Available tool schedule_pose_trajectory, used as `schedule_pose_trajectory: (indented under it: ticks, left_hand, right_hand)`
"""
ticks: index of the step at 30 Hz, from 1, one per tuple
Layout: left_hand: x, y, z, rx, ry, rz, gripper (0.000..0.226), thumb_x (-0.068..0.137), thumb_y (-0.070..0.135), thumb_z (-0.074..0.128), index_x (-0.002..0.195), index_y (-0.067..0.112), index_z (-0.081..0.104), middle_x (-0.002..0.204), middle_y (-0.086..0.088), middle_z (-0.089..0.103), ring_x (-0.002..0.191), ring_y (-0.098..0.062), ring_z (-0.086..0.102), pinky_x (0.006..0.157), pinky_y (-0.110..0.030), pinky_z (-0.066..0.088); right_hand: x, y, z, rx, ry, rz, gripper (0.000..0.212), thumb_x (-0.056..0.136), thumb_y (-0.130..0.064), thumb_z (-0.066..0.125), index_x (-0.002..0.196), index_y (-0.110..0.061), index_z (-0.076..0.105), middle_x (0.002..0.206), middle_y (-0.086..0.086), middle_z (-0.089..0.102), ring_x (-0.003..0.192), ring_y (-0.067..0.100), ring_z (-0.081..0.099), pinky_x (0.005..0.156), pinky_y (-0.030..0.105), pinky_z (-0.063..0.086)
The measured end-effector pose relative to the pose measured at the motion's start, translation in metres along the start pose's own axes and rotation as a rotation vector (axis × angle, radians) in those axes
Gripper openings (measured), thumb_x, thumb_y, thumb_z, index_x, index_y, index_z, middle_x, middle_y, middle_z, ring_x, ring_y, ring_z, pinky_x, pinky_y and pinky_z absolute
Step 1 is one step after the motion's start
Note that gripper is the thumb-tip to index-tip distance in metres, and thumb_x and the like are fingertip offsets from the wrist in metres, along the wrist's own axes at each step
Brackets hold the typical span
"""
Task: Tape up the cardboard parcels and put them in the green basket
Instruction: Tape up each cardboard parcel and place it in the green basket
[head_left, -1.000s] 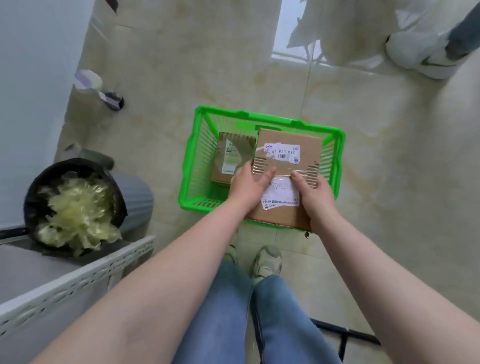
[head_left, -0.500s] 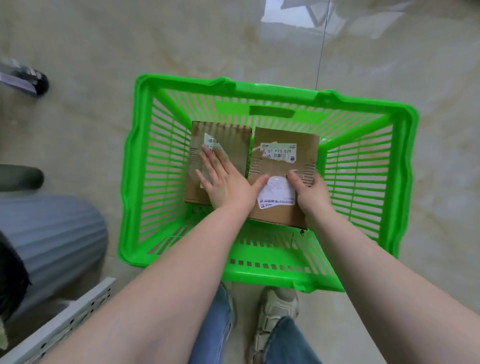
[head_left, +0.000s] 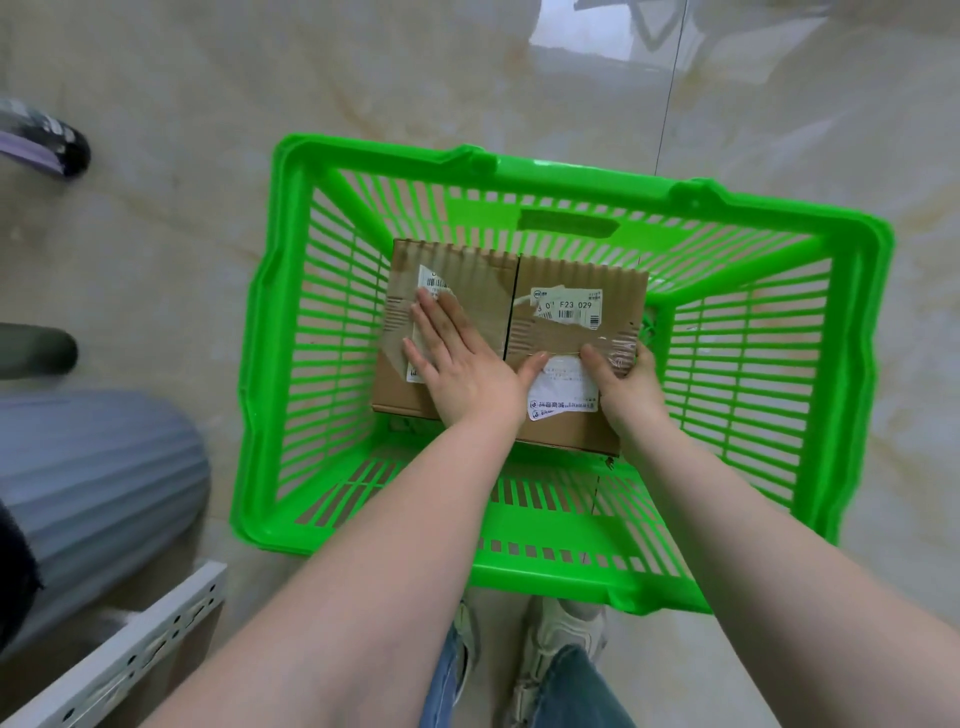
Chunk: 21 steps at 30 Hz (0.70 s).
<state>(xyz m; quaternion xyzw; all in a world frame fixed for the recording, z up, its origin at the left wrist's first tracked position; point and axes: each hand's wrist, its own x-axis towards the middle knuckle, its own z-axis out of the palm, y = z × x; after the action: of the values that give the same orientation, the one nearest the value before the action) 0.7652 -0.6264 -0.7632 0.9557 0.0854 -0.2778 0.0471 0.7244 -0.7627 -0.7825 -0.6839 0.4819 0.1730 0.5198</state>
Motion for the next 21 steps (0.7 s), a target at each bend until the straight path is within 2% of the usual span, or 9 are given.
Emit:
schedule_pose_trajectory:
  ticks: [2, 5, 8, 10, 11, 12, 14, 18, 21]
  left_hand:
    - [-0.004, 0.002, -0.008, -0.003, -0.004, -0.009, 0.119, 0.083, 0.079, 0.036, 0.149, -0.002, -0.02, 0.158, -0.022, -0.025, 0.148, -0.033, -0.021, 0.12, -0.051, -0.007]
    - [-0.018, 0.005, -0.025, -0.027, -0.005, 0.012, 0.112, 0.087, 0.075, 0.036, 0.151, -0.001, -0.017, 0.159, -0.022, -0.022, 0.149, -0.033, -0.018, 0.119, -0.051, -0.007]
    - [-0.039, 0.001, -0.054, -0.152, -0.06, 0.009, 0.101, 0.091, 0.067, 0.042, 0.154, 0.004, -0.006, 0.163, -0.018, -0.005, 0.151, -0.03, -0.005, 0.12, -0.047, -0.001]
    - [-0.057, -0.007, -0.08, -0.356, -0.107, -0.045, 0.083, 0.094, 0.059, 0.048, 0.153, 0.007, 0.021, 0.159, -0.014, 0.026, 0.146, -0.029, 0.024, 0.115, -0.041, 0.024]
    - [-0.068, -0.014, -0.094, -0.493, -0.126, -0.08, 0.069, 0.095, 0.053, 0.052, 0.146, 0.009, 0.037, 0.149, -0.011, 0.043, 0.136, -0.028, 0.04, 0.103, -0.036, 0.036]
    - [-0.081, -0.022, -0.11, -0.638, -0.137, -0.119, 0.056, 0.095, 0.048, 0.055, 0.135, 0.009, 0.05, 0.136, -0.008, 0.056, 0.124, -0.026, 0.052, 0.09, -0.03, 0.04]
    - [-0.114, -0.041, -0.145, -0.889, -0.117, -0.202, 0.036, 0.095, 0.037, 0.061, 0.116, 0.009, 0.063, 0.116, -0.006, 0.067, 0.103, -0.021, 0.06, 0.078, -0.024, 0.039]
    - [-0.199, -0.092, -0.217, -1.305, -0.062, -0.388, 0.016, 0.097, 0.024, 0.059, 0.09, 0.01, 0.064, 0.094, -0.009, 0.069, 0.088, -0.021, 0.062, 0.075, -0.03, 0.046]
    - [-0.284, -0.14, -0.278, -1.573, 0.027, -0.497, 0.017, 0.099, 0.021, 0.056, 0.082, 0.018, 0.058, 0.083, 0.001, 0.064, 0.077, -0.01, 0.058, 0.066, -0.021, 0.043]
  right_hand:
    - [-0.003, -0.007, -0.002, -0.12, 0.032, 0.027, 0.085, 0.084, -0.043, 0.071, 0.147, -0.006, 0.028, 0.142, 0.012, 0.05, 0.129, 0.029, 0.049, 0.109, 0.045, 0.038]
    - [-0.019, -0.021, -0.007, -0.344, 0.134, 0.01, 0.096, 0.082, -0.049, 0.07, 0.15, 0.0, 0.022, 0.151, 0.02, 0.036, 0.14, 0.033, 0.033, 0.115, 0.042, 0.027]
    - [-0.053, -0.045, -0.016, -0.315, 0.151, -0.017, 0.072, 0.084, -0.045, 0.071, 0.138, -0.004, 0.045, 0.136, 0.016, 0.054, 0.126, 0.03, 0.05, 0.104, 0.039, 0.039]
    - [-0.087, -0.064, -0.025, -0.118, 0.018, -0.019, 0.037, 0.087, -0.036, 0.069, 0.113, -0.01, 0.064, 0.111, 0.008, 0.068, 0.101, 0.022, 0.063, 0.094, 0.038, 0.049]
    - [-0.106, -0.075, -0.031, -0.028, -0.056, -0.015, 0.022, 0.089, -0.032, 0.068, 0.1, -0.013, 0.067, 0.1, 0.006, 0.07, 0.088, 0.018, 0.064, 0.088, 0.036, 0.053]
    - [-0.128, -0.086, -0.037, 0.039, -0.124, -0.014, 0.014, 0.091, -0.028, 0.067, 0.092, -0.015, 0.067, 0.091, 0.005, 0.07, 0.079, 0.014, 0.064, 0.081, 0.031, 0.055]
    - [-0.174, -0.108, -0.048, 0.105, -0.232, -0.018, 0.011, 0.092, -0.024, 0.066, 0.089, -0.014, 0.066, 0.083, 0.003, 0.068, 0.07, 0.009, 0.061, 0.069, 0.02, 0.053]
    - [-0.281, -0.15, -0.065, 0.101, -0.418, -0.05, 0.009, 0.091, -0.02, 0.067, 0.086, -0.013, 0.065, 0.078, 0.003, 0.065, 0.064, 0.008, 0.057, 0.064, 0.018, 0.049]
    - [-0.376, -0.176, -0.073, 0.06, -0.613, -0.112, 0.006, 0.092, -0.016, 0.066, 0.087, -0.012, 0.065, 0.076, 0.002, 0.064, 0.064, 0.008, 0.055, 0.063, 0.018, 0.047]
